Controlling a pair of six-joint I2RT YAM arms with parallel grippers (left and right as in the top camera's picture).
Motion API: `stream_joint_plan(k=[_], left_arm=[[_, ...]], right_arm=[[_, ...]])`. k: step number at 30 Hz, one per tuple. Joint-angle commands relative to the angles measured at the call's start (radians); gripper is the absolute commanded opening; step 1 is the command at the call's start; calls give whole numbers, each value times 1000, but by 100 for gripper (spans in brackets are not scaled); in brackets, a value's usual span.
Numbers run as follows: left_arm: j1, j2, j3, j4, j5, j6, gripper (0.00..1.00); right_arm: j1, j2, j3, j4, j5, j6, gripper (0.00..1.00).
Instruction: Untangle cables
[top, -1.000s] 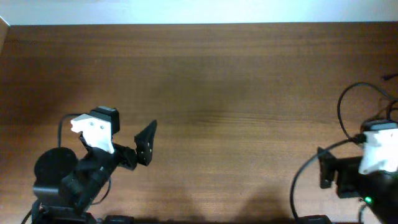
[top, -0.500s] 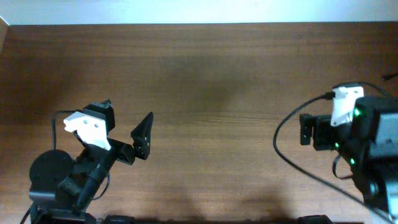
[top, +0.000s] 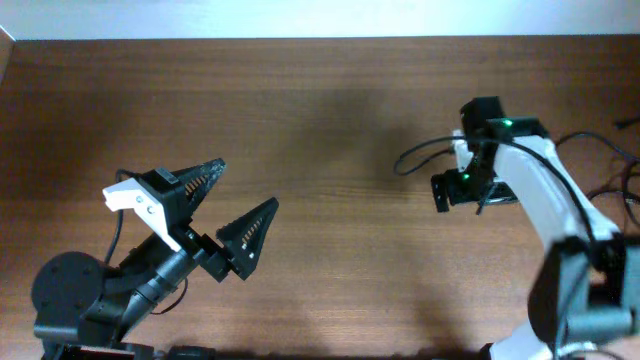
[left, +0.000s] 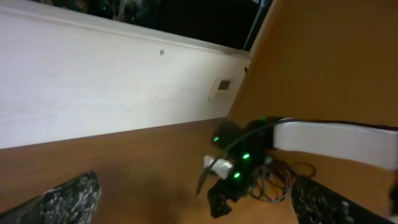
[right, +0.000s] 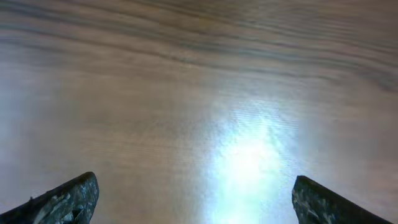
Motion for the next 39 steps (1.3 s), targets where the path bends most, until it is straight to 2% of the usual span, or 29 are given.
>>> stream_joint_plan(k=[1,6,10,13,15,19,21,22,24,25,26,29,32,37,39], left_arm=[[5,0,2,2,19,-13,99],[5,0,2,2,19,-13,99],[5,0,2,1,19,-13,99],[5,0,2,3,3,-12,99],[5,0,2,3,-97,-12,99],[5,0,2,3,-186,-11,99],[5,-6,2,-2,-299,16,99],[5,-18,2,-21,-343,70,99],[5,-72,0,-135,-504,162,99],[5,-103,-5,-196,-628,161,99],[5,-125,-14,-217,-688,161,99],[5,-280,-109,-218,-934,161,99],[5,-421,-238,-93,-1011,162,99],[5,-596,-588,431,-1016,176,99],[5,-626,-693,573,-1007,175,99]], right_arm=[[4,151,-2,60,12,9,99],[4,304,-2,302,11,9,99],[4,315,-2,435,8,9,99],[4,315,-2,483,8,9,99],[4,315,-2,487,8,9,99],[4,315,-2,487,8,9,99],[4,315,-2,487,8,9,99],[4,315,-2,487,8,9,99],[4,315,-2,487,8,9,99],[4,315,-2,487,8,9,99],[4,315,-2,487,8,9,99],[4,315,-2,487,8,9,99],[4,315,-2,487,8,9,98],[4,315,-2,487,8,9,99],[4,315,-2,487,8,9,99]])
